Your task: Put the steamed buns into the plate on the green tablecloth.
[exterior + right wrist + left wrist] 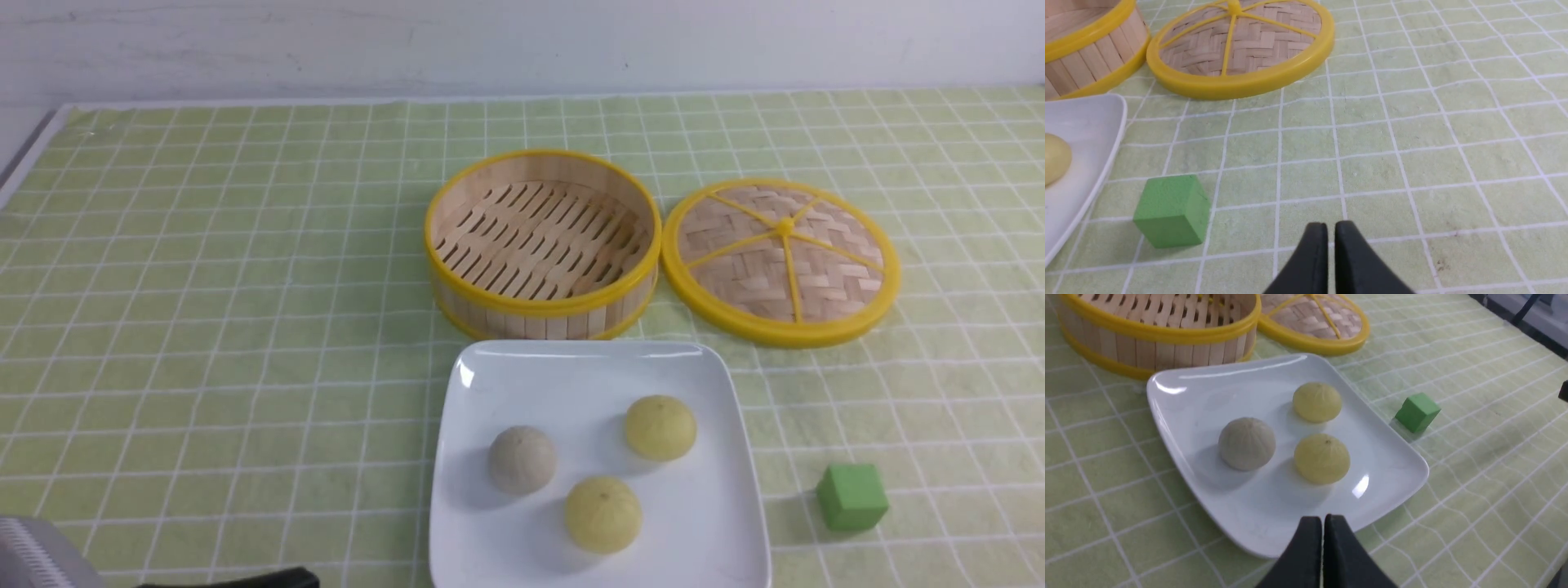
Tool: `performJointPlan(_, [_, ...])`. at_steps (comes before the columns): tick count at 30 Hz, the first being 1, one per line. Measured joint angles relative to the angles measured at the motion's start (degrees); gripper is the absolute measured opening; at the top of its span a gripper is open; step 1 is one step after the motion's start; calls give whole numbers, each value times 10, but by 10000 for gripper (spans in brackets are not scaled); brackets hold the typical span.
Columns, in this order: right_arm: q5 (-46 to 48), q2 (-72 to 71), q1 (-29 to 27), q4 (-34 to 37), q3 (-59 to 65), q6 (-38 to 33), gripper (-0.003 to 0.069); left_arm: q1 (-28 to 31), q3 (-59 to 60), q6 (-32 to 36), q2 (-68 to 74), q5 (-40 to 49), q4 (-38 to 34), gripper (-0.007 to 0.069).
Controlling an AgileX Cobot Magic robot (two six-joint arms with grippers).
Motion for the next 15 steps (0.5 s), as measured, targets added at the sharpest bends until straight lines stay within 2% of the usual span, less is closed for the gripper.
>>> performJointPlan(4, [0, 0, 0, 0, 0, 0, 50, 0, 17, 0, 0, -9, -1, 34])
performJointPlan(9, [0, 0, 0, 0, 0, 0, 59, 18, 53, 32, -3, -43, -2, 37])
performJointPlan(12, [0, 0, 0, 0, 0, 0, 64, 70, 59, 52, -3, -76, -2, 38])
performJointPlan(13, [0, 0, 0, 0, 0, 0, 66, 107, 62, 57, -3, -80, -3, 40])
performJointPlan(14, [0, 0, 0, 0, 0, 0, 66, 112, 62, 57, -3, -80, -3, 40])
performJointPlan(15, [0, 0, 0, 0, 0, 0, 69, 161, 67, 60, -4, -83, -2, 41])
